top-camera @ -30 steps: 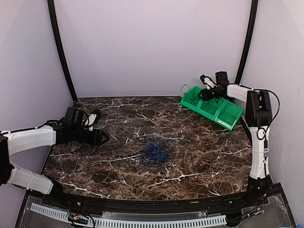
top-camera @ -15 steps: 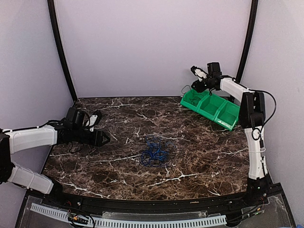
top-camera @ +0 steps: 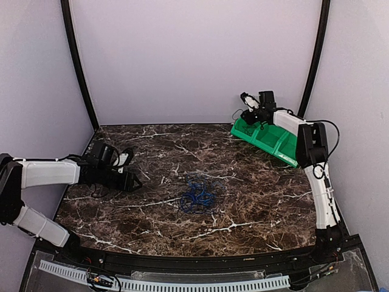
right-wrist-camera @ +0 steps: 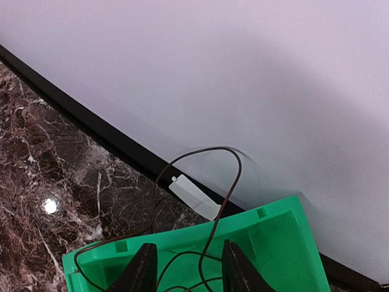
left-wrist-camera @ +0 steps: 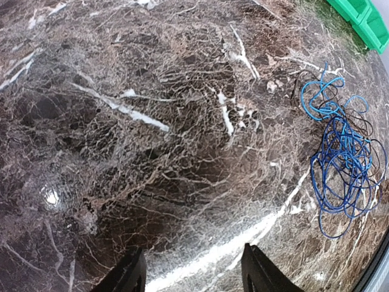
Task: Untangle the cables
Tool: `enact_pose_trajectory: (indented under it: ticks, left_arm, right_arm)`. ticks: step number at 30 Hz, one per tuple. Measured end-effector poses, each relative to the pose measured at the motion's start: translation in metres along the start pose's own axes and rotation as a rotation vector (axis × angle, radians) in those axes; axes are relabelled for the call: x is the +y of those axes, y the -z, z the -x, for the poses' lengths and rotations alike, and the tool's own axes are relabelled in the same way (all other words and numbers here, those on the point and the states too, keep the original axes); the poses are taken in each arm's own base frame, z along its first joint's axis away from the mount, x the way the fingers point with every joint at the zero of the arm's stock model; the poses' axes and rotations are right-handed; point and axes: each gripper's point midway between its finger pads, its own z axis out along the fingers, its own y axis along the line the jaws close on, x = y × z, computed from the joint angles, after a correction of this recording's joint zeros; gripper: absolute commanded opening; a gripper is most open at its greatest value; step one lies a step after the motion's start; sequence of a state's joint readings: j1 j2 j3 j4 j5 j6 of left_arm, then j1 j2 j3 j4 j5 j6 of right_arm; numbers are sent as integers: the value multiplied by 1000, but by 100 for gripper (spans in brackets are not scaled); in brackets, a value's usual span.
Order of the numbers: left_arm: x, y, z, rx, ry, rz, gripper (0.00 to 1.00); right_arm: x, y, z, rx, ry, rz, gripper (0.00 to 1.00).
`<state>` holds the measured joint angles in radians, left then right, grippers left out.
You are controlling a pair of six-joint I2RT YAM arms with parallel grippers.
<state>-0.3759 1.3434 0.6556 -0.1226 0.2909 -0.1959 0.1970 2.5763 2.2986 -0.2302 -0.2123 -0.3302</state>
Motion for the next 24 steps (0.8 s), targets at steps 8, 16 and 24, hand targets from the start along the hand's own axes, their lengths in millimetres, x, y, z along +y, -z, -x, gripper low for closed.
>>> enact_pose_trajectory:
  ticks: [8,16,24]
  left_arm:
    - [7,-12,-13,58,25,16,56]
    - [10,-20,-15,89,47,23,57]
    - [12,-21,-15,94,50,32,57]
  right_arm:
    - [-8,-9,13,-78,-28,-28,22]
    - [-9,-20,10,-106,-60,-33,22]
    - [-5,-20,10,-108,-75,-14,0]
